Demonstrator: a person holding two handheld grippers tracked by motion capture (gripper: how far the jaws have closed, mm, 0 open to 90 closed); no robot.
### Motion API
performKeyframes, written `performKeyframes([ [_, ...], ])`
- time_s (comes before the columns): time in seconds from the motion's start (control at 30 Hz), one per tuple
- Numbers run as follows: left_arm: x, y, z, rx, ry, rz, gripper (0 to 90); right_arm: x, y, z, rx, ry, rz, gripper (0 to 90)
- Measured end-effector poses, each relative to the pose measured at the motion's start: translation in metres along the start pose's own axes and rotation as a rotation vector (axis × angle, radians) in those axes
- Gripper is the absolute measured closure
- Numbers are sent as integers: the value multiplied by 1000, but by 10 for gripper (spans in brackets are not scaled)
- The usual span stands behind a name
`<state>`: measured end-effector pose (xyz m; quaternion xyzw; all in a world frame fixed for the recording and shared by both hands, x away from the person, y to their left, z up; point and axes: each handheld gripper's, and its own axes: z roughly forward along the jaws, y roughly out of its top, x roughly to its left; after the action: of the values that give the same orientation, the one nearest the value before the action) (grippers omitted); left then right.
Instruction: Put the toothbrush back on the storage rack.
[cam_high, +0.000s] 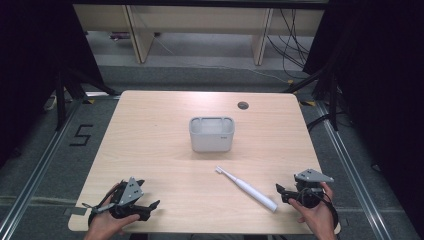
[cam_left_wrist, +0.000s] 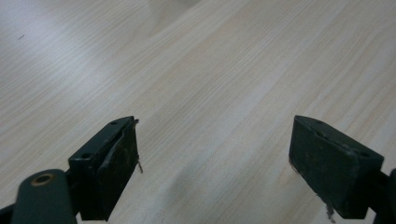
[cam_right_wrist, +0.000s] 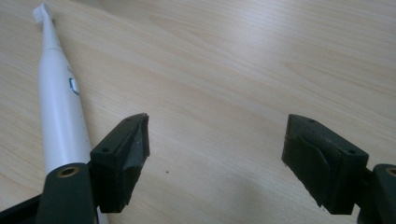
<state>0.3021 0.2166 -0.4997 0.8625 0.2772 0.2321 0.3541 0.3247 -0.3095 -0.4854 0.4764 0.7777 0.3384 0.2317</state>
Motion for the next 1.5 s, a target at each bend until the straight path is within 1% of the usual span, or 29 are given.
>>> performKeyframes([
  [0.03, -1, 0, 0, -4, 2, -6, 152, 0, 0, 0, 6, -3, 7, 240],
  [0.07, -2, 0, 1, -13, 6, -19, 152, 0, 0, 1, 0, 11, 3, 242],
  [0.13, -2, 0, 1, -13, 7, -20, 152, 1, 0, -1, 10, -4, 12, 245],
  [0.17, 0, 0, 0, 0, 2, 2, 152, 3, 0, 0, 10, 4, 41, 245],
  [0.2, -1, 0, 0, -6, 5, -10, 152, 0, 0, 1, 10, 9, 11, 245],
  [0.3, 0, 0, 0, -1, 2, 0, 152, 0, 0, 1, 17, 20, 9, 245],
  [0.33, 0, 0, 0, -1, 1, -1, 152, 0, 0, 1, 9, 6, -1, 246],
  [0.43, 0, 0, 0, 0, 0, -2, 152, 0, 0, 1, 11, 11, -3, 246],
  [0.5, -1, 0, 1, -8, 7, -16, 152, -1, 0, 2, 1, 7, -27, 247],
  [0.53, -1, 0, 1, -7, 7, -12, 152, 0, 1, 0, 17, 7, -7, 247],
  [0.57, -1, 0, 1, -5, 6, -11, 152, 0, 1, 0, 18, 6, -8, 247],
  [0.63, -1, 0, 1, 0, 5, -10, 152, -1, 1, 2, 10, 31, -27, 251],
  [0.67, -1, -1, 1, -8, 6, -19, 152, -1, 1, 2, 11, 31, -26, 251],
  [0.7, -1, 0, 1, -3, 0, -11, 152, 1, 2, 0, 28, 30, 0, 251],
  [0.87, -1, 0, 1, -5, 3, -16, 152, 2, 3, -1, 23, 8, -8, 257],
  [0.9, 0, 0, 1, -3, -2, -19, 152, 1, 3, 0, 17, 1, -24, 258],
  [0.97, -1, -1, 2, -7, 7, -22, 152, 1, 4, 1, 23, 26, -27, 259],
  [1.0, -1, -1, 2, -9, 8, -28, 152, 0, 4, 2, 6, 20, -51, 261],
  [1.03, -1, -1, 2, -8, 9, -27, 152, 0, 5, 1, 10, 11, -51, 263],
  [1.1, 0, 0, 2, -7, 0, -17, 152, 1, 6, 1, 17, 17, -48, 265],
  [1.13, 0, 0, 2, -8, -1, -23, 152, 2, 6, 0, 23, 20, -36, 266],
  [1.17, -1, -1, 2, -10, 7, -28, 152, 1, 7, 1, 15, 23, -62, 266],
  [1.2, -1, -1, 3, -14, 8, -26, 152, 2, 8, 1, 11, 22, -48, 266],
  [1.23, 1, 0, 2, 7, -2, -6, 152, 4, 9, 0, 20, 30, -23, 266],
  [1.3, -1, -1, 3, -1, 9, -30, 152, 4, 11, -1, 17, 23, -46, 266],
  [1.33, 0, -1, 3, 2, 10, -20, 152, 3, 13, 0, 5, 37, -73, 267],
  [1.43, 0, 0, 5, -7, 5, -36, 152, 6, 16, 0, 8, 38, -67, 275],
  [1.47, 0, 0, 4, 1, 8, -29, 152, 6, 16, 1, 5, 43, -78, 276],
  [1.5, 0, 1, 5, 2, 11, -31, 152, 8, 17, 1, 14, 49, -63, 279],
])
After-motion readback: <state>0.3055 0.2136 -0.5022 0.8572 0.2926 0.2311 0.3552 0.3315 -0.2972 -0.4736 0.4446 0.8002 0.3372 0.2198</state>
